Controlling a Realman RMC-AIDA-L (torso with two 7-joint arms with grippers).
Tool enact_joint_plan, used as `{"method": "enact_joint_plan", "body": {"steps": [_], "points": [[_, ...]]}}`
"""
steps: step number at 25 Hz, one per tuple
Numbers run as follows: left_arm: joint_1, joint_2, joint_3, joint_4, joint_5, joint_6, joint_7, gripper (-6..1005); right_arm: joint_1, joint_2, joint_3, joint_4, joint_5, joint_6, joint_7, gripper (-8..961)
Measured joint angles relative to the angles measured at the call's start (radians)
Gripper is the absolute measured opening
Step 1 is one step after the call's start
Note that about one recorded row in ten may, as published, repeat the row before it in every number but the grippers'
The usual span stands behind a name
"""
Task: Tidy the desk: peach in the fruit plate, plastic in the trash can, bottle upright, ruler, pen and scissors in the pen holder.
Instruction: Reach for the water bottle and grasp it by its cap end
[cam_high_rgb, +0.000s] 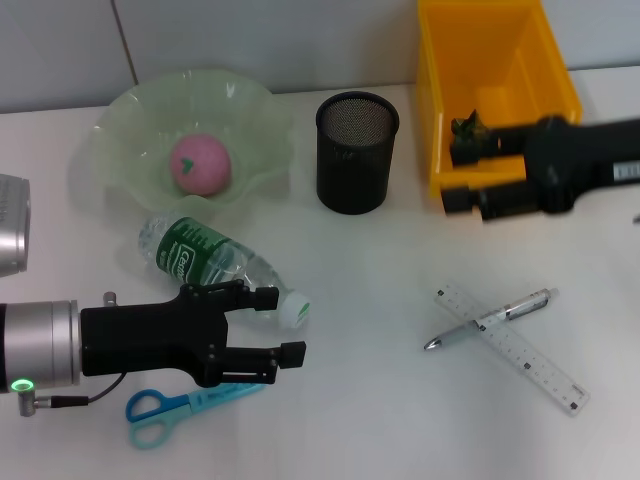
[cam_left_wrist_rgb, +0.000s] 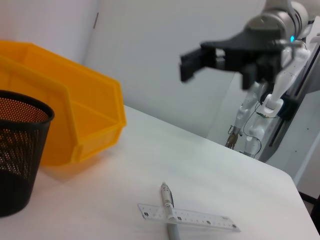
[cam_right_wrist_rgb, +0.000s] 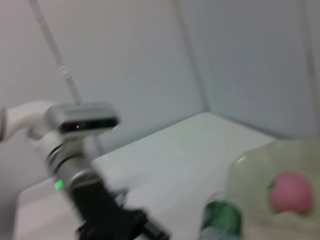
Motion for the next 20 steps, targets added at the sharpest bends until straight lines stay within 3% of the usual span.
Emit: {"method": "enact_joint_plan", "body": {"steps": [6, 12, 20], "points": [[0.0, 0.0, 0.0, -0.001, -0.001, 0.003, 0.0, 867, -0.002, 0.006, -0.004, 0.049, -0.096, -0.039, -0.059, 755], [0.004, 0.007, 0.0, 0.01, -0.001, 0.01, -0.018, 867, -0.012, 0.028, -0.005, 0.095, -0.199, -0.011, -0.144, 755], [-0.001, 0.012, 0.0, 0.02, -0.001, 0.024, -0.023, 867, -0.032, 0.038, -0.004, 0.107, -0.214, 0.026, -0.197, 756]]}}
